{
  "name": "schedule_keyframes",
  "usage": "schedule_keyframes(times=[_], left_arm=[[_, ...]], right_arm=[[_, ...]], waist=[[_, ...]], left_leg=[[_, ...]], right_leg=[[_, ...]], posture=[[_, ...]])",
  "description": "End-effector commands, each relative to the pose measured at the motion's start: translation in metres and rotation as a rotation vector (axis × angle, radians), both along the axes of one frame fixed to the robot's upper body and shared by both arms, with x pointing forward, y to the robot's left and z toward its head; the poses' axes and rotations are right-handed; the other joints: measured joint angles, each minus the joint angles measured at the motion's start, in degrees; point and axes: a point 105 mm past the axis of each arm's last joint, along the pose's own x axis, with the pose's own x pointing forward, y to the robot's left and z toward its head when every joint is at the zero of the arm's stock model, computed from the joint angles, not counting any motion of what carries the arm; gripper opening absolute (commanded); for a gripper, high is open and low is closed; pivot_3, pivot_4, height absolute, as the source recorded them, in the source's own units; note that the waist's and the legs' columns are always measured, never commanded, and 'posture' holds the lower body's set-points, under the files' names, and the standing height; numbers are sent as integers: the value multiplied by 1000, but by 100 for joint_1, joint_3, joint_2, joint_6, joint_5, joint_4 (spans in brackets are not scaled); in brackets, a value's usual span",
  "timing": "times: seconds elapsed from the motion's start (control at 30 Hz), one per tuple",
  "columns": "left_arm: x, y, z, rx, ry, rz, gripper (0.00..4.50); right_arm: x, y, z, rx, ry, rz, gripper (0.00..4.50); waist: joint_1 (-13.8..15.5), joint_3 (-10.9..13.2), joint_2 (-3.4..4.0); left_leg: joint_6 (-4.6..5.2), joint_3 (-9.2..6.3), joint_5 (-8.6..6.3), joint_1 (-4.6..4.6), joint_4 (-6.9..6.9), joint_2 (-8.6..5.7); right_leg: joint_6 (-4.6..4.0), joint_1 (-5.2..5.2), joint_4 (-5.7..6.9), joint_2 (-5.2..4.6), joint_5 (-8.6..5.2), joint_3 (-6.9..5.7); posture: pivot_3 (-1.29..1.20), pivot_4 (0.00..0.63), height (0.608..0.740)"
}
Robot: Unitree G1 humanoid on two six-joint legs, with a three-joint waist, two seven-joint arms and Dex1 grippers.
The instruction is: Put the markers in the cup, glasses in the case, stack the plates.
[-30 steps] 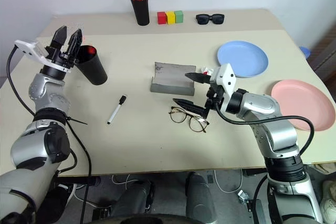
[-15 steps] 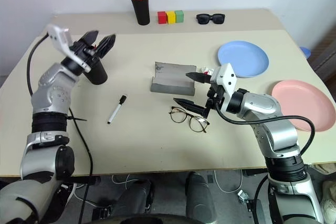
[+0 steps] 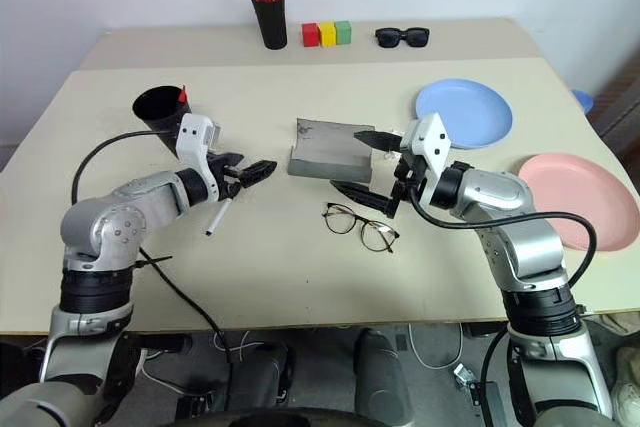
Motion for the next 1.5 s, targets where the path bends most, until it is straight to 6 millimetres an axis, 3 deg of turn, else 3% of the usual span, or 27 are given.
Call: schedule_keyframes(times=[0.03,0.2,0.57,0.7,0.9,0.97,1.07,1.13,1.2,1.3,1.33,1.5], left_arm=[[-3,7,13,26,35,39,4462],[-6,35,-8,301,114,158,4462],[12,18,-27,219,161,169,4462],[11,17,-31,230,173,173,3113],[6,22,-29,251,176,163,24],[7,24,-24,264,150,152,24],[13,10,2,185,22,79,24],[28,-7,64,46,-307,22,24],[30,-12,109,-43,-554,0,24],[27,-1,167,-154,-808,45,24],[25,3,177,-190,-850,41,24],[14,69,221,-171,-1152,207,24]], right_arm=[[-5,1,8,2,-49,11,4500],[-6,3,8,11,-48,11,4500],[-5,5,11,-1,-67,10,4500],[-5,3,13,-2,-71,5,4500],[-4,-2,10,-10,-63,-9,4500],[-5,-3,3,-27,-33,3,4500],[-8,-5,-5,-60,-8,23,4500],[-10,-3,-1,-36,6,39,4500],[-13,-2,1,-19,26,66,4500],[-15,1,6,5,16,82,4500],[-14,2,7,13,10,79,4500],[-13,6,10,34,11,73,4500]], waist=[[-9,0,0],[-56,-1,1],[-6,-1,0],[-15,-1,0],[-12,-1,0],[-14,-1,0],[-11,-1,0],[12,0,-1],[53,5,-10],[57,4,-8],[25,3,-6],[-45,-3,4]], left_leg=[[0,0,0,1,0,-1],[-2,2,1,8,-15,2],[-8,-2,4,3,-11,2],[-10,0,5,4,-11,2],[-10,0,5,2,-10,2],[-10,-1,5,2,-10,2],[-10,0,5,2,-11,2],[-10,0,5,-1,-10,2],[-16,-6,9,-10,-3,3],[-17,4,9,-7,-4,5],[-17,10,9,-3,-9,8],[-16,18,8,3,-21,18]], right_leg=[[0,1,0,0,0,0],[-1,-4,1,1,-1,0],[-2,-1,-6,3,0,0],[-2,-1,-6,3,0,0],[-1,-1,-7,2,0,0],[-1,-1,-7,2,0,0],[-1,-1,-7,2,0,0],[-1,-1,-10,2,0,0],[-4,-1,-16,2,2,-3],[-9,-1,-27,1,8,-3],[-9,-1,-28,1,7,-1],[-8,-3,-32,9,7,2]], posture=[[0,150,740],[0,150,740],[0,150,740],[0,150,740],[0,150,740],[0,150,740],[0,150,740],[0,150,740],[0,150,740],[0,150,740],[0,150,740],[0,150,740]])
